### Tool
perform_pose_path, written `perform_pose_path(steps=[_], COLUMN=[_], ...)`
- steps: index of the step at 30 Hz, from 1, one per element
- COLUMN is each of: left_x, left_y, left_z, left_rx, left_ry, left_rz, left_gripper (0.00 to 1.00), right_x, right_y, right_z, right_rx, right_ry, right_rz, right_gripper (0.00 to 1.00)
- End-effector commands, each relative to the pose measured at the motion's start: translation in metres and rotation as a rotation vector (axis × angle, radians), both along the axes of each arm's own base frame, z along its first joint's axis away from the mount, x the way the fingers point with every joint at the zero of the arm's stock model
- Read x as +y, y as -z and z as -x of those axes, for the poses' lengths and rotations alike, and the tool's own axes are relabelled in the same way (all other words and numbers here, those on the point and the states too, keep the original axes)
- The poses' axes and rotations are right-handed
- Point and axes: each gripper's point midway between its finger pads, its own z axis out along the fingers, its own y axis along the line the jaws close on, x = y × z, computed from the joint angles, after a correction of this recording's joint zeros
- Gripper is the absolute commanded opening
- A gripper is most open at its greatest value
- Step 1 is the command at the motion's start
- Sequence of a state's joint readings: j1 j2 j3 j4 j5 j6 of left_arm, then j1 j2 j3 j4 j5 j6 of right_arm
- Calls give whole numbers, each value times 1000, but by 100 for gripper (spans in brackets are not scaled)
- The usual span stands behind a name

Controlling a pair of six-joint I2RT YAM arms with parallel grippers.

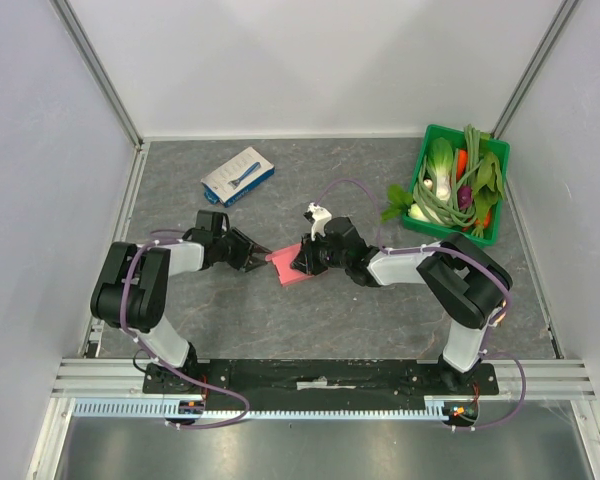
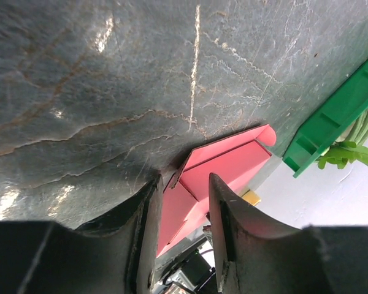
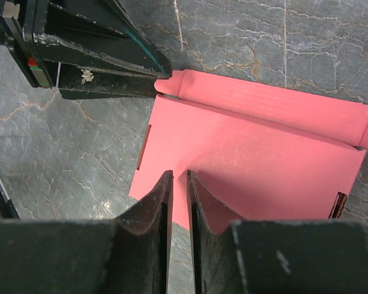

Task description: Fold the paper box

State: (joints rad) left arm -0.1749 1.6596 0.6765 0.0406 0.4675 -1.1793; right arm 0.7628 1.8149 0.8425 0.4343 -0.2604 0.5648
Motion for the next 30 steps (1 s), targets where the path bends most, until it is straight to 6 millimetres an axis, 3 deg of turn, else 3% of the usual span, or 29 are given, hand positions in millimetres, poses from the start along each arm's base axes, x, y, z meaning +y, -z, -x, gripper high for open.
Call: perform_pose_path(steps=[1, 10, 16, 24, 30], left_x=[2, -17, -32, -64, -70], left_y=[2, -7, -43, -70, -87], left_z=[-12, -23, -35, -28, -14], left_rx=[-18, -123, -299, -472, -568], left_ry=[6, 135, 238, 438, 497], left_rz=[-57, -102, -145, -225, -346], left_gripper=[40, 22, 2, 2, 2], right_x=[-11, -9, -5, -5, -15], right_y=[21, 21, 22, 25, 22], right_z=[4, 7, 13, 17, 19], right_rx=[23, 32, 29, 5, -37], right_ry=[9, 4, 0, 35, 76], right_rz=[62, 54, 59, 66, 87], right_gripper=[22, 22, 21, 21, 21])
